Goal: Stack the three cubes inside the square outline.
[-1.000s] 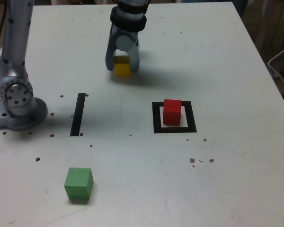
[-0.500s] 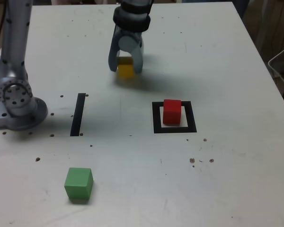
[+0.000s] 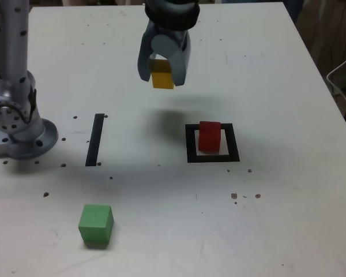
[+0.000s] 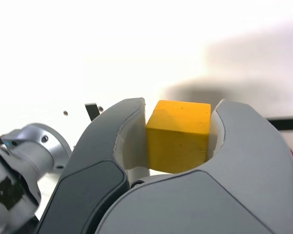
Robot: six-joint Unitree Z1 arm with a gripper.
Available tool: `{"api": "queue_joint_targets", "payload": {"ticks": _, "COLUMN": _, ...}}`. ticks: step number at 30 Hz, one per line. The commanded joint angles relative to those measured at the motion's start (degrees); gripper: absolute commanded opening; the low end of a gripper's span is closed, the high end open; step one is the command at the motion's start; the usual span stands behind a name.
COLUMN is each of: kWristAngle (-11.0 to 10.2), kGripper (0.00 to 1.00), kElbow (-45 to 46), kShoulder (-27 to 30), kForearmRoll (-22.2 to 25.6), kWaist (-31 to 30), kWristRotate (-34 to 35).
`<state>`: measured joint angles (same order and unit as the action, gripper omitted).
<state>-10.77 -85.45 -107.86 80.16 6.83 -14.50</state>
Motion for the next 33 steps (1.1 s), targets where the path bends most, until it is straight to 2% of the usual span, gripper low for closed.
{"api": "queue_joint_targets", "payload": {"ticks": 1, "kWristAngle": 0.57, "kGripper": 0.06, "kElbow": -1.31, "kShoulder": 0.18, "kForearmRoll": 0.60, "kWaist": -1.70, "kWristRotate": 1.14}}
{"api": "queue_joint_targets", "payload": {"ticks": 7, "kWristAngle": 3.97, "kGripper": 0.06, "kElbow": -5.61, "kShoulder": -2.07, "kForearmRoll": 2.71, "kWaist": -5.83, "kWristRotate": 4.23}}
{"api": "queue_joint_targets", "payload": {"ticks": 15, "kWristAngle": 7.44, "kGripper": 0.06, "kElbow": -10.16, "kShoulder": -4.31, "kForearmRoll": 5.00, "kWaist": -8.98, "kWristRotate": 9.89}}
{"api": "queue_joint_targets", "payload": {"ticks": 23, "kWristAngle": 7.63, "kGripper": 0.06, "kElbow": -11.88, "kShoulder": -5.89, "kForearmRoll": 4.43, "kWaist": -10.98, "kWristRotate": 15.22}}
{"api": "queue_joint_targets", "payload": {"ticks": 33, "kWristAngle": 8.26, "kGripper": 0.06, "kElbow": -13.21, "kShoulder": -9.30, "kForearmRoll": 2.61, "kWaist": -11.39, "kWristRotate": 15.81}}
